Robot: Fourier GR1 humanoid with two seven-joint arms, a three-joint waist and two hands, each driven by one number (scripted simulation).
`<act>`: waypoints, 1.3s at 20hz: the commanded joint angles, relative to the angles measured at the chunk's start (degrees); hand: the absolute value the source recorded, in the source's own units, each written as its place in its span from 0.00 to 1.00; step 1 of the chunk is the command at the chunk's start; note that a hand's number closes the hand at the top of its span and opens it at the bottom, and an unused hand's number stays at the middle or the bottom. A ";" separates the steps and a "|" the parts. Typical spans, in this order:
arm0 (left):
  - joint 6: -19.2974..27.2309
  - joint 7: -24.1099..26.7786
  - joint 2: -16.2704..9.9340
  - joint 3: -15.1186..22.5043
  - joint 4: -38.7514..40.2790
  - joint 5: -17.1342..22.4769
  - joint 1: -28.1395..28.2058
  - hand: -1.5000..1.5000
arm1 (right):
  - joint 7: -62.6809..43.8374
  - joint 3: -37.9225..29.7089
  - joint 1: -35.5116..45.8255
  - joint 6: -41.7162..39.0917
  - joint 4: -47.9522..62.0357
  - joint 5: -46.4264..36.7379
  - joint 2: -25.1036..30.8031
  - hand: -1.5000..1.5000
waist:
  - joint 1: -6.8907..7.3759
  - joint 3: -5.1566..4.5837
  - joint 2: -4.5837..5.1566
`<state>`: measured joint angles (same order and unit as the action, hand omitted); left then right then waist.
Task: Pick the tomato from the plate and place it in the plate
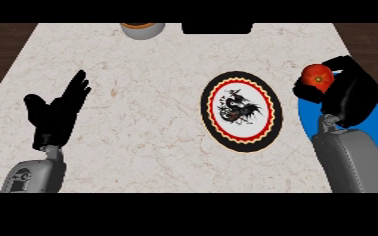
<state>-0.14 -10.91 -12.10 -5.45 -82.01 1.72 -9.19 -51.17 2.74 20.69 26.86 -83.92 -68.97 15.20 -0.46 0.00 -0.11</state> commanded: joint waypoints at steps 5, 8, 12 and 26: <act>-1.19 -0.30 -0.43 -1.00 -0.38 0.51 -0.46 0.50 | 11.50 -10.25 -8.41 4.84 3.71 11.54 6.66 1.00 | 0.30 0.02 0.13; -1.04 1.98 0.18 -0.99 1.30 -0.08 0.01 0.50 | 14.16 -11.42 -8.31 3.13 10.08 12.94 7.91 1.00 | 0.43 0.01 0.21; 0.43 -1.30 1.84 2.00 -6.11 -1.73 3.35 0.50 | 23.32 -14.85 -8.11 -1.95 15.68 24.55 10.91 1.00 | 0.94 0.08 0.11; -0.96 1.24 1.35 -0.39 -0.64 -0.91 2.26 0.50 | 51.13 -21.09 -10.25 0.64 9.12 41.39 8.79 0.00 | 0.02 0.04 -0.19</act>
<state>-1.12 -9.55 -11.15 -5.99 -81.93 0.72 -8.19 -7.13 -17.26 10.47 26.20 -69.46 -32.00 24.93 -0.23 0.06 -0.08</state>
